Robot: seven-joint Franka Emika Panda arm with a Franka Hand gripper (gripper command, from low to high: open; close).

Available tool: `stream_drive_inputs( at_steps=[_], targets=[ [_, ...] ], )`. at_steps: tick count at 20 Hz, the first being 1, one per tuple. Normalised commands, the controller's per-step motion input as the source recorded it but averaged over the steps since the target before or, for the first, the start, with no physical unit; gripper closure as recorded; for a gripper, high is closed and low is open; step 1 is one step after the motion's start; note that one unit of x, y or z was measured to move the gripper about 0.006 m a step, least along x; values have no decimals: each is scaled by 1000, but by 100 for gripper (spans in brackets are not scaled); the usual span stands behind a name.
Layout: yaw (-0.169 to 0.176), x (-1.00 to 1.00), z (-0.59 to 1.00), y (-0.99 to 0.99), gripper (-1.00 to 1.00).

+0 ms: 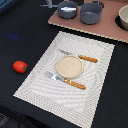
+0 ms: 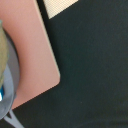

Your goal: Place the pan onto the stove and place the fish and sausage into the pan.

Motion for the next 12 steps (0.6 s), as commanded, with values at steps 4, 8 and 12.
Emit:
stream_drive_inputs(
  at_steps=[4, 8, 12],
  targets=[
    [7, 52, 244, -999, -100],
    [15, 101, 137, -994, -100],
    [33, 148, 37, -970, -100]
  ],
)
